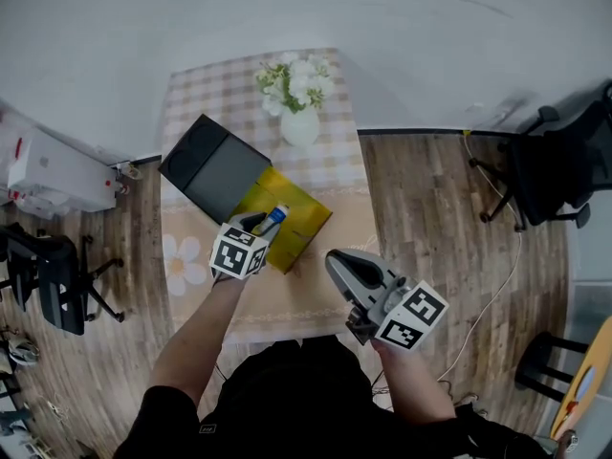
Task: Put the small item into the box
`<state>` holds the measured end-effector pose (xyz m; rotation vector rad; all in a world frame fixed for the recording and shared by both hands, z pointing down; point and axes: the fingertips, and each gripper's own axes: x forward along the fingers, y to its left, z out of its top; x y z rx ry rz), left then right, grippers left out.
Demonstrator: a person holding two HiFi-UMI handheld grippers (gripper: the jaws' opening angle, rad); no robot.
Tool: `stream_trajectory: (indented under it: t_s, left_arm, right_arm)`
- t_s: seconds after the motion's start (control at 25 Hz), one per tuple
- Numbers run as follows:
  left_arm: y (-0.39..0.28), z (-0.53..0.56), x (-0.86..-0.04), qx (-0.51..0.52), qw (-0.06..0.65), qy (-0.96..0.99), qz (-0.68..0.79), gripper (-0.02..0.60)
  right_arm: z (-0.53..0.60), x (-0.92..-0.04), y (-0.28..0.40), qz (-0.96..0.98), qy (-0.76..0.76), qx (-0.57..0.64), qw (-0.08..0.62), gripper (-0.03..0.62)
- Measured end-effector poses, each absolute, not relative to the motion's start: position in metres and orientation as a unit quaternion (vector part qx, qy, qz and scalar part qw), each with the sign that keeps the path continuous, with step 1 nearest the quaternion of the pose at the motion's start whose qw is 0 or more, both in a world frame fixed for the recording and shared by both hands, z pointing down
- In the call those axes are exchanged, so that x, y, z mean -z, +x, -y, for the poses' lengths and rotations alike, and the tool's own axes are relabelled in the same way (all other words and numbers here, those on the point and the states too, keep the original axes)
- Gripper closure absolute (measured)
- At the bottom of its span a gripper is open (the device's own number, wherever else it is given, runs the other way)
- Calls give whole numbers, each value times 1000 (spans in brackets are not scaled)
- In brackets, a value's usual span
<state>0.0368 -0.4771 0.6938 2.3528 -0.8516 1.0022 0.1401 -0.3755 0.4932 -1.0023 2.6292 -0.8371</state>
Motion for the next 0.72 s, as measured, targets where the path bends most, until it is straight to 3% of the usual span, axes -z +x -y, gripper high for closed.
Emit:
stream_trajectory:
  t_s: [0.48,0.72]
  left_arm:
    - [21,475,-655,-314,204,866,331,460]
    - [0,462,-613,-262,187,882,345,535]
  right_arm:
    - [367,-478,125,-896,-341,267,99,556]
    - [356,-455,102,-906,-335,243,94,556]
